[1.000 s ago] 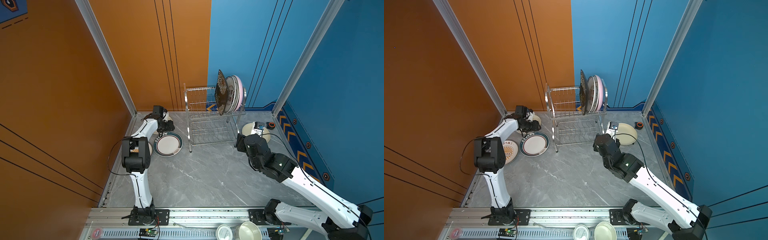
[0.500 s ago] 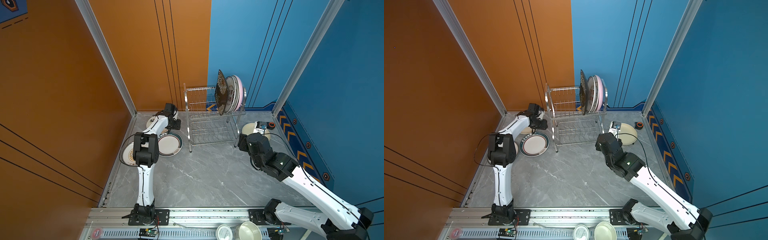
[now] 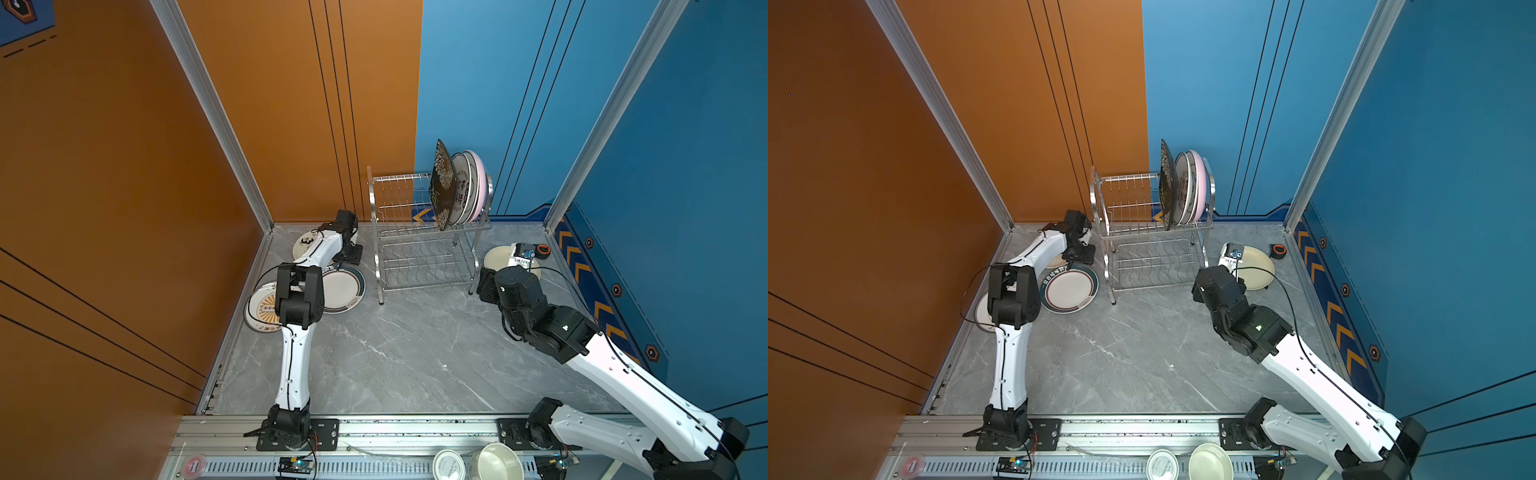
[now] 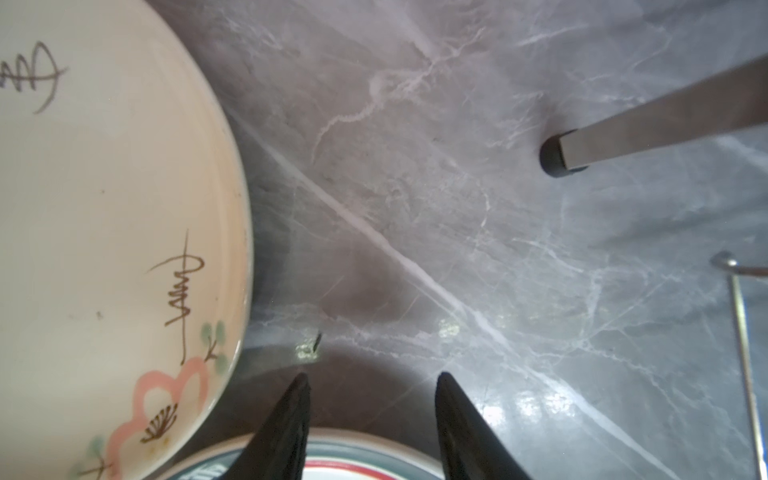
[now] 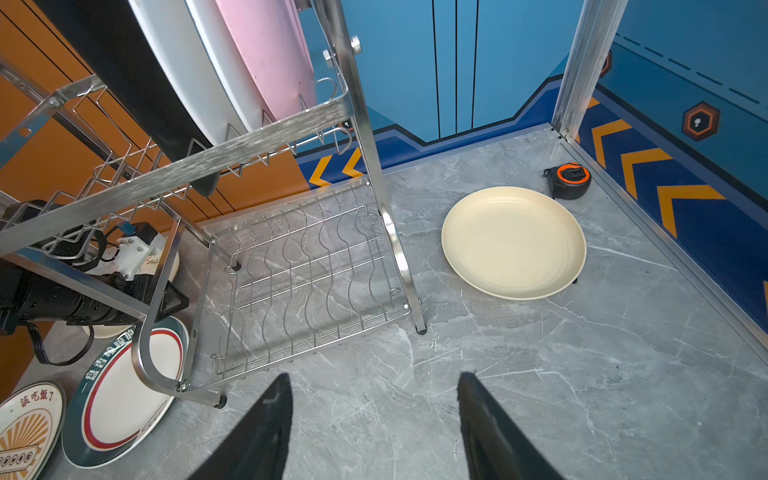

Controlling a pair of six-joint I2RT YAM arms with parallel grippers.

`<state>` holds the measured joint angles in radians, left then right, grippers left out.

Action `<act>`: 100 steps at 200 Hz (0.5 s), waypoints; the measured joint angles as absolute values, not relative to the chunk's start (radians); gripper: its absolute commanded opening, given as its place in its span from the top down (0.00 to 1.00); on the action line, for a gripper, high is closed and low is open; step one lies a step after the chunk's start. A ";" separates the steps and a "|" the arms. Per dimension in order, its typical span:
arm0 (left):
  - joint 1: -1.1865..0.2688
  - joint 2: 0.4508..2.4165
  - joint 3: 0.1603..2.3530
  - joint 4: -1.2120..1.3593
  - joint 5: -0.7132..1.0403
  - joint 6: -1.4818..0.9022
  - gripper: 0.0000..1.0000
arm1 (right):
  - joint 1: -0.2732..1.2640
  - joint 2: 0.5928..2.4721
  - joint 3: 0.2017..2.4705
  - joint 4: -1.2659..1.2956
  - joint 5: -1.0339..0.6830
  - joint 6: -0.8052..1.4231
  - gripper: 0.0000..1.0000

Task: Load the plates into the dish rack
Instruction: 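Push the green-rimmed white plate with the left gripper toward the table center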

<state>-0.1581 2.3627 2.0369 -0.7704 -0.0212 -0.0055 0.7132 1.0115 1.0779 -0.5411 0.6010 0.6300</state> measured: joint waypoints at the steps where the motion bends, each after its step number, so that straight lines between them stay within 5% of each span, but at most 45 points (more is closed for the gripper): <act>1: -0.158 2.363 2.037 -0.771 -0.022 -0.006 0.50 | 0.713 1.011 1.078 -0.541 0.601 0.630 0.36; 100: -0.159 2.350 2.006 -0.806 -0.027 -0.004 0.51 | 0.713 1.011 1.073 -0.540 0.601 0.630 0.36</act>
